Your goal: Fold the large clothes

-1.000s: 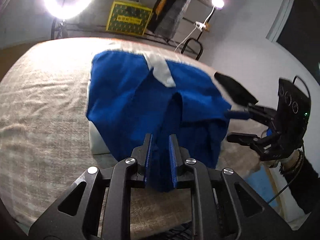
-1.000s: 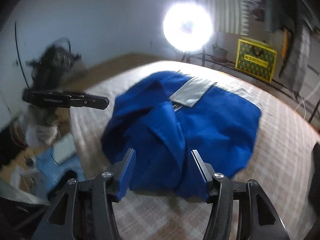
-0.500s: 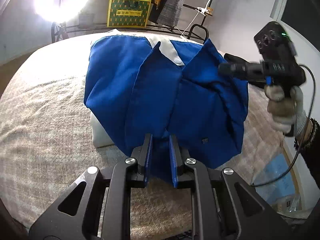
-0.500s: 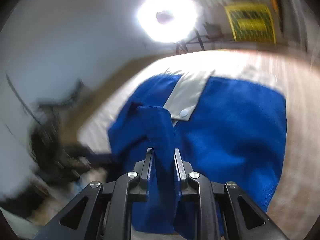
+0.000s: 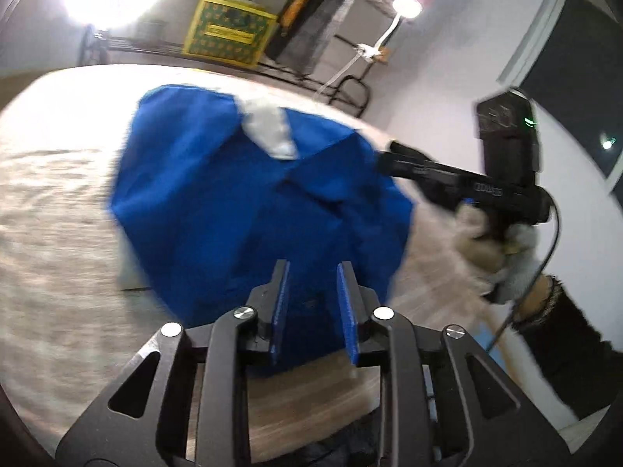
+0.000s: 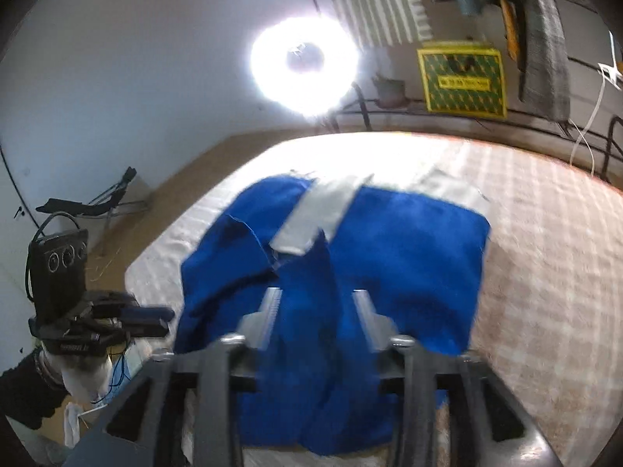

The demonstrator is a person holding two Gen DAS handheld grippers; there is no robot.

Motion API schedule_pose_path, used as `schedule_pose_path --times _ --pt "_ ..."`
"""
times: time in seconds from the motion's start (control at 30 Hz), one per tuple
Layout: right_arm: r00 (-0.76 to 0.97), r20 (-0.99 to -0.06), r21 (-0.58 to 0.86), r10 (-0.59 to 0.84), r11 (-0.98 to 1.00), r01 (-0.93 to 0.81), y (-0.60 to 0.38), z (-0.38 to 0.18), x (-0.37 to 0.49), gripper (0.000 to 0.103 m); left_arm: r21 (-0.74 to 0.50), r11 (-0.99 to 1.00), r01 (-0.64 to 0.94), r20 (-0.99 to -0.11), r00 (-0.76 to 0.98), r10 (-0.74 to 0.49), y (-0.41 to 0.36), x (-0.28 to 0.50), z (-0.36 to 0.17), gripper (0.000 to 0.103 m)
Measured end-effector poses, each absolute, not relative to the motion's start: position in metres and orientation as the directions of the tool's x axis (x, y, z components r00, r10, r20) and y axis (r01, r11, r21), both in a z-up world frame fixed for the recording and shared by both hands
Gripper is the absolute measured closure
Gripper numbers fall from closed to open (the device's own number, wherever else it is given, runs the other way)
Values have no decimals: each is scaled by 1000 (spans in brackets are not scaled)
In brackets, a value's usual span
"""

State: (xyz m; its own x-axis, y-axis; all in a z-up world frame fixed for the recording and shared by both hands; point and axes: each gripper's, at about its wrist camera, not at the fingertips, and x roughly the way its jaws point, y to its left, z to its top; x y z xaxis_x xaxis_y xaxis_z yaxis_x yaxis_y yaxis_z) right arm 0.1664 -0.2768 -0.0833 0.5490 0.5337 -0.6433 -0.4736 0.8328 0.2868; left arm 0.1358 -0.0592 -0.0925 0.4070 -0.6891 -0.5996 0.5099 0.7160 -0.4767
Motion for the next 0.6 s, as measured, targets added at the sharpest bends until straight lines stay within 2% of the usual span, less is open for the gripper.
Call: schedule_pose_path --times 0.13,0.23,0.4,0.43,0.5,0.53,0.6 --pt "510 -675 294 533 828 -477 -264 -88 186 62 -525 664 533 -579 348 -738 -95 142 -101 79" --pt "485 -681 335 549 822 -461 -267 -96 195 74 -589 628 509 -566 294 -770 -114 154 -113 79" --pt "493 -671 356 553 824 -440 -277 -98 197 73 -684 591 428 -520 283 -806 -113 168 -128 79" --pt "487 -664 369 567 816 -446 -279 -98 197 70 -683 594 426 -521 286 -804 -113 169 -129 79" --pt "482 -659 376 577 808 -454 -278 -98 198 70 -684 590 429 -517 286 -807 -111 167 -130 91" --pt "482 -660 372 577 808 -457 -276 -98 198 75 -680 592 433 -517 289 -806 -110 165 -130 94" --pt "483 -663 362 572 809 -463 -272 -98 199 92 -656 604 453 -518 312 -797 -109 159 -125 99"
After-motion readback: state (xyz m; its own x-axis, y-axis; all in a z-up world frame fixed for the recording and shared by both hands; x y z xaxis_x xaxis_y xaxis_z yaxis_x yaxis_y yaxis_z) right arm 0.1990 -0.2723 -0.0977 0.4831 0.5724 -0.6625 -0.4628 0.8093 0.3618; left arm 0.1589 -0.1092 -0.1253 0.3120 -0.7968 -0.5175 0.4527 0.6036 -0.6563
